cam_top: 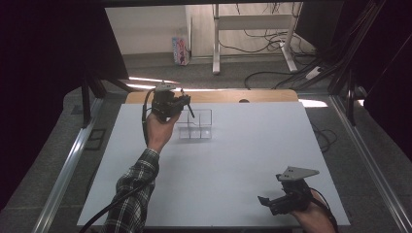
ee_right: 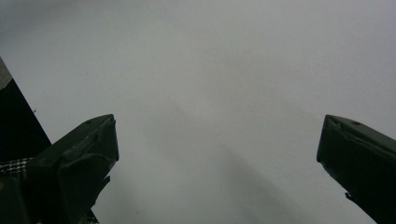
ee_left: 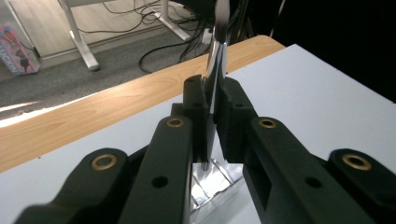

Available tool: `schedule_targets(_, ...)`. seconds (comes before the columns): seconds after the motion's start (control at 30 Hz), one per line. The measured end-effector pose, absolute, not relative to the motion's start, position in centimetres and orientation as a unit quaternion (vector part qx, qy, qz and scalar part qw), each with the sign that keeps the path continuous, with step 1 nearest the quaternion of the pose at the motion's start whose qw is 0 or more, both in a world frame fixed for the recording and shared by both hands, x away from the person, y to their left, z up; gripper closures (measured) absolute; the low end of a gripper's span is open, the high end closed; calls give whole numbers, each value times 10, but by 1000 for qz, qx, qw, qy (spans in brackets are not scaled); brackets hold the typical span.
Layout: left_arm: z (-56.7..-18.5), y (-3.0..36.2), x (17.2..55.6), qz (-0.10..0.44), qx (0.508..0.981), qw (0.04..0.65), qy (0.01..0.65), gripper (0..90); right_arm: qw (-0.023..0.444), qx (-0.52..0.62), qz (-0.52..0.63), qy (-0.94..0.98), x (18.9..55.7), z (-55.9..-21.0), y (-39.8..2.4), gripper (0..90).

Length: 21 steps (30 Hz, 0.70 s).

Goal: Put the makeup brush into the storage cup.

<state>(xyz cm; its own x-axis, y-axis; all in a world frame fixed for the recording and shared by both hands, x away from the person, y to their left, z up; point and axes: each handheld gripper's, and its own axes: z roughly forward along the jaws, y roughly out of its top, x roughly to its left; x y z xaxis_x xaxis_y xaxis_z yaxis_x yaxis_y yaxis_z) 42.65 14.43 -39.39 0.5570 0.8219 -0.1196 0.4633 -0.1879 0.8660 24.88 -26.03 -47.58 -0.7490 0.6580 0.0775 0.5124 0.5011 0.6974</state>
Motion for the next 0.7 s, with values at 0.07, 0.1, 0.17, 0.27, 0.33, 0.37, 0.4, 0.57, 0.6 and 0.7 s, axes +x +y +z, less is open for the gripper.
schedule_targets(0.07, -395, 143, 428, 193, 748, 468, 430, 831, 100, 340, 366, 861, 249, -476, -260, 0)
schedule_targets(0.1, -396, 142, 429, 195, 748, 467, 429, 830, 100, 340, 366, 861, 249, -476, -260, 0)
schedule_targets(0.17, -397, 140, 430, 196, 746, 467, 433, 830, 101, 339, 367, 860, 248, -476, -261, 0)
schedule_targets(0.27, -398, 137, 432, 201, 751, 459, 429, 829, 100, 340, 368, 860, 248, -476, -261, 0)
schedule_targets(0.33, -399, 136, 433, 203, 750, 460, 430, 829, 100, 340, 368, 860, 248, -476, -261, 0)
schedule_targets(0.37, -400, 135, 433, 203, 751, 459, 430, 829, 100, 340, 367, 860, 248, -476, -261, 0)
schedule_targets(0.4, -400, 134, 434, 202, 752, 458, 430, 829, 100, 340, 367, 860, 248, -476, -261, 0)
schedule_targets(0.57, -405, 131, 434, 207, 756, 450, 428, 829, 99, 342, 371, 858, 248, -476, -262, 0)
schedule_targets(0.6, -406, 131, 434, 206, 758, 447, 427, 828, 99, 342, 371, 857, 248, -476, -262, 0)
schedule_targets(0.7, -410, 131, 434, 205, 757, 447, 429, 828, 101, 340, 371, 858, 248, -476, -262, 0)
